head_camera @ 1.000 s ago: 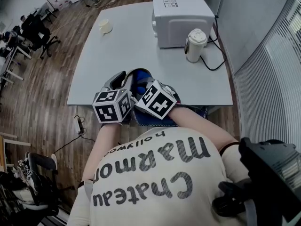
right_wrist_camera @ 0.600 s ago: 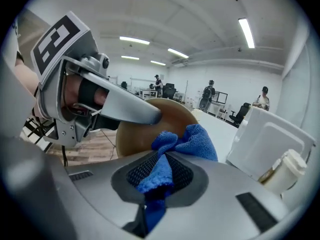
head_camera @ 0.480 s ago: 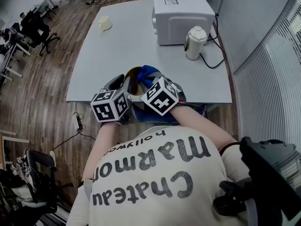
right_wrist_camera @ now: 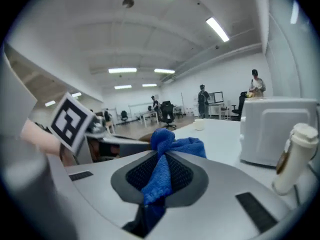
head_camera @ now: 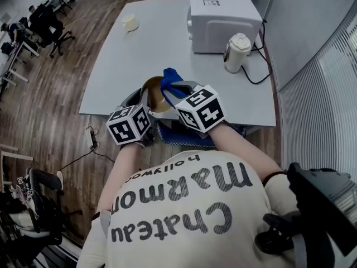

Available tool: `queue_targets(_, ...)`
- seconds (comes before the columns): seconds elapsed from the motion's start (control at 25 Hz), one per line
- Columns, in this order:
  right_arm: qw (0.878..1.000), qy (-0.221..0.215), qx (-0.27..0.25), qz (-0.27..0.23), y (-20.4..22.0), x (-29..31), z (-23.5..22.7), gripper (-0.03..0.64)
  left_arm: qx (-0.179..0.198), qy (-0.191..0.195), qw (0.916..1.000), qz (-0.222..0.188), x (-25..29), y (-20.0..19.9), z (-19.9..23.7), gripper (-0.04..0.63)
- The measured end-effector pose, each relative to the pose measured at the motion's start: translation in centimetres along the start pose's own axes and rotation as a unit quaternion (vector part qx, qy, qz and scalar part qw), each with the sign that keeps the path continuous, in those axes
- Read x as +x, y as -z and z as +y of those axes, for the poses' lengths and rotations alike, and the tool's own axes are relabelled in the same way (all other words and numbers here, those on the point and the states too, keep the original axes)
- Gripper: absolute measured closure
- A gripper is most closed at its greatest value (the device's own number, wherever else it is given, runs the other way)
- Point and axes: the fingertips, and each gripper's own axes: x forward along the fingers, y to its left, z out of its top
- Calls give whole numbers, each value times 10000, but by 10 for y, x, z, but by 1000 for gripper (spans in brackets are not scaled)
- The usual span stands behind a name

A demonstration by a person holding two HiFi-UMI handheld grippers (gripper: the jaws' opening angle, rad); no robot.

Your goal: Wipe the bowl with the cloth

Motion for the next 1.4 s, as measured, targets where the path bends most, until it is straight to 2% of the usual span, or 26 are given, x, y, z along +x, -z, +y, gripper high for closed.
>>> queue_targets(0.08, 9967, -624, 396, -334, -17, 1, 20, 578, -9, -117, 9998, -147, -2, -6, 2, 562)
queue_targets(0.16, 9943, -880, 492, -356, -21, 2, 29, 578, 14, -190, 9993, -315, -3, -14, 2, 565)
queue_targets(0.32, 9978, -633, -206, 2, -12, 7, 33, 578, 37, -100, 9987, -490, -5, -23, -6, 553)
queue_targets(0.44, 9957, -553, -723, 179, -7, 11, 40, 578, 40, -61, 9983, -579, -5, -29, -10, 543)
queue_targets(0.64, 9925, -629, -1016, 267, 0, 19, 51, 578, -60, 140, 9973, -724, -7, -43, -17, 522)
queue_targets(0.84, 9865, -801, -1410, 224, 5, 23, 62, 578, -103, 153, 9966, -802, -7, -49, -13, 518)
queue_targets(1.08, 9823, -864, -1533, 636, 15, 28, 64, 578, -303, -175, 9961, -814, -11, -49, 13, 521)
queue_targets(1.2, 9829, -686, -1511, 799, 25, 31, 54, 578, -464, -300, 9953, -793, -14, -48, 26, 520)
queue_targets(1.4, 9860, -195, -1443, 810, 24, 33, 26, 578, -463, -229, 9966, -648, -10, -40, 31, 521)
